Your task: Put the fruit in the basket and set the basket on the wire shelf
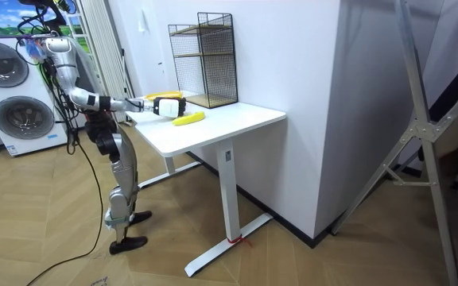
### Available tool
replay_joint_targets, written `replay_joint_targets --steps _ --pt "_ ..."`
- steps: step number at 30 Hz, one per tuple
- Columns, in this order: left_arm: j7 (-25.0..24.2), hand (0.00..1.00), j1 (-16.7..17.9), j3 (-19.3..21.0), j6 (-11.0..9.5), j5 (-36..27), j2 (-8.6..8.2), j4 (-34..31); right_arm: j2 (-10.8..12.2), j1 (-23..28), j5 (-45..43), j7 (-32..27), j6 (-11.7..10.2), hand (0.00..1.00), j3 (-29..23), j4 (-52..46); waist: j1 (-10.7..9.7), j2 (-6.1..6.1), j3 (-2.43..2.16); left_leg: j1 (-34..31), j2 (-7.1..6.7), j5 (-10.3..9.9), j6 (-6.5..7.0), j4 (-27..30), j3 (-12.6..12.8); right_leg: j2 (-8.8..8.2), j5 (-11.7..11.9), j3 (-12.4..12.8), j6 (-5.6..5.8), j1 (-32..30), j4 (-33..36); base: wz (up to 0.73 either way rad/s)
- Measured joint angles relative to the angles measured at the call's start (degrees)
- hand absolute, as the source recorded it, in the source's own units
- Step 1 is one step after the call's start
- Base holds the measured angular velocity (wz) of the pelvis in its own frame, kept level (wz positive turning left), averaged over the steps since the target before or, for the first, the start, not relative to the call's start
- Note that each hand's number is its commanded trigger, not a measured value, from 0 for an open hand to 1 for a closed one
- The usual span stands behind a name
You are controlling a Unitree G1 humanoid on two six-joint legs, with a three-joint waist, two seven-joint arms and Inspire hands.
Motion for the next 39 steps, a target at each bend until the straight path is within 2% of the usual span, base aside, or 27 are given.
replay_joint_targets --steps 5,11,16,18,26,30,35,39 --pt "0.0 0.00 -0.1 0.0 0.0 0.0 -0.06 1.1 -0.2 0.0 0.0 0.0 0.0 1.00 -0.1 -4.2 0.0 0.11 0.03 -0.3 0.00 0.1 -0.05 -0.2 0.0 0.01 0.0 -0.2 0.00 -0.3 0.1 0.00" --pt "-0.1 0.00 -0.4 0.0 -0.5 -0.5 -0.04 1.1 -0.2 -0.1 -0.5 0.0 0.0 1.00 -0.1 -8.2 -0.1 -1.09 0.19 -0.7 -0.07 0.2 -0.04 -0.1 0.3 -0.02 0.0 -0.4 -0.02 -0.3 -0.7 0.00" --pt "-0.1 0.00 -1.6 -0.2 -0.5 -0.6 0.01 1.2 -0.2 -0.1 -9.3 -0.2 0.0 1.00 0.0 -12.8 0.2 -1.62 0.18 -0.8 -0.08 0.2 -0.05 -0.3 0.6 0.02 0.0 -0.2 -0.02 -0.3 -1.1 0.00" --pt "-0.1 0.00 -1.8 -0.6 -0.7 -0.6 0.10 1.1 -0.2 -0.1 -10.1 -0.4 0.0 1.00 0.0 -15.3 0.1 -1.90 0.00 -0.6 -0.08 0.2 -0.06 -0.5 0.7 0.06 0.1 0.0 -0.05 -0.3 -1.4 -0.04" --pt "-0.1 0.00 -2.2 -1.2 -1.5 -0.4 0.29 1.2 -0.3 -0.6 -17.6 -0.2 -0.1 1.00 0.2 -19.3 0.4 -1.55 0.08 -0.5 0.08 0.1 -0.07 -0.8 0.8 0.06 0.2 0.0 -0.06 -0.3 -1.0 0.00" --pt "-0.3 0.00 -2.6 -1.2 -1.5 -0.2 0.43 2.1 -0.3 -0.6 -19.7 0.7 -0.1 1.00 1.6 -19.3 1.4 -1.32 0.17 -0.4 0.11 0.2 -0.06 -0.8 0.6 0.06 0.2 0.2 -0.06 -0.3 -0.6 -0.04" --pt "-0.7 0.00 -2.4 -1.4 -0.6 -0.2 0.75 3.4 -0.4 -0.7 -22.6 4.5 0.3 1.00 5.0 -19.3 2.1 -1.64 0.19 0.0 0.03 0.2 -0.09 -1.0 0.3 0.06 0.2 0.1 -0.06 -0.2 -0.6 0.00" --pt "-0.7 0.00 -2.5 -3.1 0.0 -0.2 0.80 3.3 -0.4 -1.4 -24.4 6.7 1.9 1.00 7.8 -19.5 3.0 -2.08 0.08 -0.4 0.02 0.3 -0.10 -1.0 0.2 0.05 0.2 0.0 -0.06 -0.3 -0.5 0.01"
